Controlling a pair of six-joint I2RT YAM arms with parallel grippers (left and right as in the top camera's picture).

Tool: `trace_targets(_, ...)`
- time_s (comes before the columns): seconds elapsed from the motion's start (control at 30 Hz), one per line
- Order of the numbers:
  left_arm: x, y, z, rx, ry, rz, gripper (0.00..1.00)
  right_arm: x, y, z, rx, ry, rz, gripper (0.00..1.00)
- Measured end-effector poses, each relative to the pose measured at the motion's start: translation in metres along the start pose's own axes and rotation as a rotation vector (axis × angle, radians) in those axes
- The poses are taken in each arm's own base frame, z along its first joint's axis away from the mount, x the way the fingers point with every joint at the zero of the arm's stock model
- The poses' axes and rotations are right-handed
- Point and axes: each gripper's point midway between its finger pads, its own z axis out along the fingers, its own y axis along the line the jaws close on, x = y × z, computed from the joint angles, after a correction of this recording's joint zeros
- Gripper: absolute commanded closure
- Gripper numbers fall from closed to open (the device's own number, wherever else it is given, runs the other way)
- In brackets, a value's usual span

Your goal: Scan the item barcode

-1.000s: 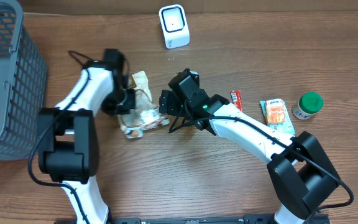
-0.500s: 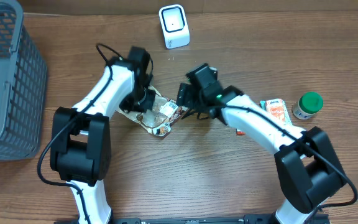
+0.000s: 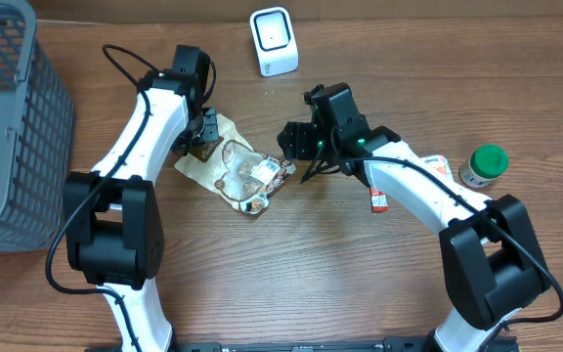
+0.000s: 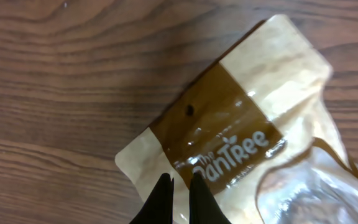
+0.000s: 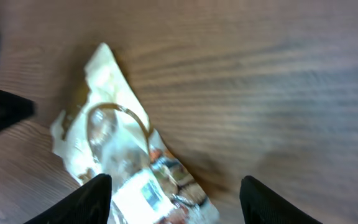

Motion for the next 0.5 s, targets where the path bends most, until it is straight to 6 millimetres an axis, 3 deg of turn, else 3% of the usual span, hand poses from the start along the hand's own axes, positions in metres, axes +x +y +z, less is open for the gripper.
trace_targets(0.33,0.016,0.001,0.025,-0.009,0.012,-0.007,0.96,0.009,-0.002,0.025,-0.014,0.020,-0.021,0.33)
trace_targets(0.5,0.009,-0.008,0.026,0.041,-0.012,-0.015,0.96,0.025,-0.006,0.039,-0.029,0.080,-0.011,0.33)
